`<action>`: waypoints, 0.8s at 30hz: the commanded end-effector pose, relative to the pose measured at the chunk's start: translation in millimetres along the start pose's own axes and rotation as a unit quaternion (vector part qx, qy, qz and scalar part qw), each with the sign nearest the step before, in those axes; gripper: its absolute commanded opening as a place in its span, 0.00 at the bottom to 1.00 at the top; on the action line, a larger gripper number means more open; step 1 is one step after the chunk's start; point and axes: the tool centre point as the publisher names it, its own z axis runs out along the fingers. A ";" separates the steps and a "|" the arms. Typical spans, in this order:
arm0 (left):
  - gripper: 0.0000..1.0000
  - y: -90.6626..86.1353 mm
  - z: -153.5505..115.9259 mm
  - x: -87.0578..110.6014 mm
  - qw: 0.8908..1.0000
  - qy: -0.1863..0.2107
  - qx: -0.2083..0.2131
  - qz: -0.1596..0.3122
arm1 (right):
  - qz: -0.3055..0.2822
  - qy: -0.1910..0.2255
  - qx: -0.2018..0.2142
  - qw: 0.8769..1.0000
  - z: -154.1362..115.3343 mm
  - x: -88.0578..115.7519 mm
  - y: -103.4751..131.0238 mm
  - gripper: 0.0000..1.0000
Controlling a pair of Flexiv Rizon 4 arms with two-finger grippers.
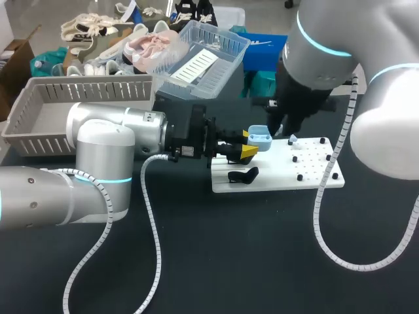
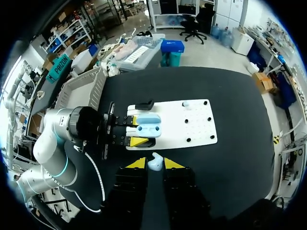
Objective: Pick up each earbud case from the left stands, insert the matching earbuds, close the lid, and place the case in the box.
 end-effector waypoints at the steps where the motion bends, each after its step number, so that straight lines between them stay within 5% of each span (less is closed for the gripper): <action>1: 0.00 -0.5 0.2 0.4 1.000 -0.001 -0.001 0.001 | 0.015 -0.009 0.019 1.000 -2.2 -0.7 0.5 0.00; 14: 0.00 -0.5 0.2 0.4 1.000 -0.001 -0.001 0.001 | -0.010 0.041 0.087 0.995 2.6 3.7 4.5 0.00; 24: 0.00 -0.5 0.2 0.4 1.000 -0.001 -0.001 0.001 | -0.019 0.051 0.102 0.993 14.2 -3.2 4.1 0.00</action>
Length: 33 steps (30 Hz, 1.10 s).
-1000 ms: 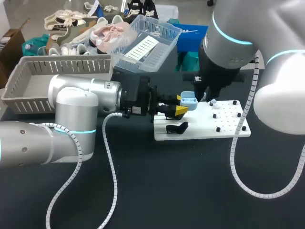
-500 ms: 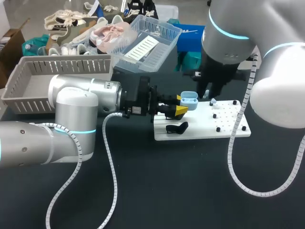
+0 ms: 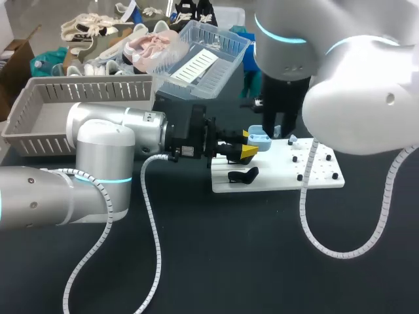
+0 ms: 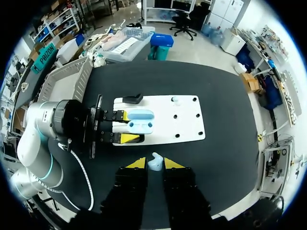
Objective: Pick up each earbud case from the left stands, insert the matching earbuds, close the lid, and place the case in the box.
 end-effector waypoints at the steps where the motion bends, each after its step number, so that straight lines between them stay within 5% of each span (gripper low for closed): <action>1: 0.00 -0.5 0.1 0.5 1.000 -0.001 -0.001 0.000 | -0.001 0.010 0.006 1.000 3.1 -6.7 4.9 0.00; 19: 0.00 -0.5 0.1 0.5 1.000 -0.001 -0.001 0.000 | -0.003 0.002 0.012 1.000 2.9 -20.9 9.6 0.00; 33: 0.00 -0.5 0.1 0.5 1.000 -0.001 -0.001 0.000 | -0.013 0.045 0.016 0.999 11.2 -33.7 12.8 0.00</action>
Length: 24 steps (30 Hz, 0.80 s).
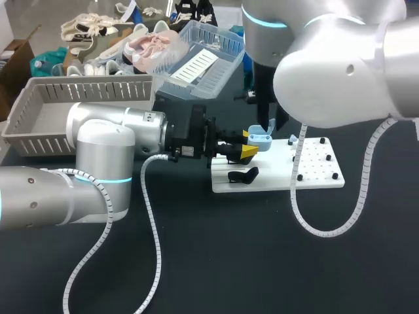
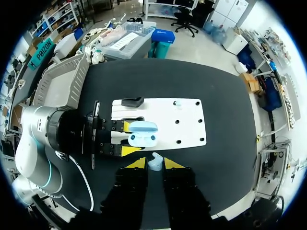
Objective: Pick up each earbud case from the left stands, insert the matching earbuds, close the lid, and place the case in the box.
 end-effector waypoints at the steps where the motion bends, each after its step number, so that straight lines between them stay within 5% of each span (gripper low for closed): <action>1: 0.00 -0.5 0.1 0.5 1.000 -0.001 -0.001 0.000 | -0.001 0.021 0.007 1.000 -1.1 -9.8 5.3 0.00; 24: 0.00 -0.5 0.1 0.5 1.000 -0.001 -0.001 0.000 | -0.006 0.029 0.010 1.000 18.3 -8.7 5.3 0.00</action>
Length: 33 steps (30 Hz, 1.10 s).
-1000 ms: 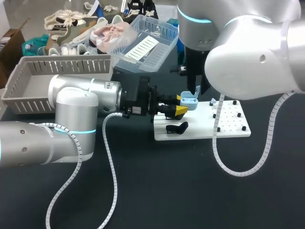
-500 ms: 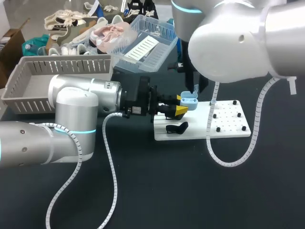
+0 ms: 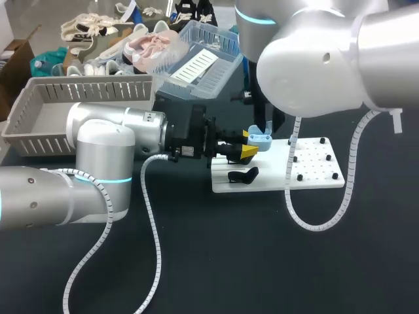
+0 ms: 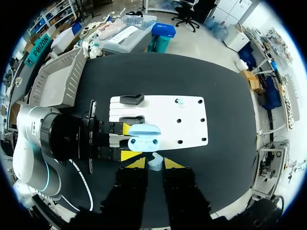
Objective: Pick up each earbud case from the left stands, insert the matching earbuds, close the lid, and place the case in the box.
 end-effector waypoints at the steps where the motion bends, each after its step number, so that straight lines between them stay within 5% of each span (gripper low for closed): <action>1: 0.00 -0.5 0.1 0.5 1.000 -0.001 -0.001 0.000 | -0.001 0.003 0.002 1.000 4.8 -4.1 1.9 0.00; 33: 0.00 -0.5 0.1 0.5 1.000 -0.001 -0.001 0.000 | -0.007 0.015 0.003 1.000 16.9 -9.8 1.8 0.00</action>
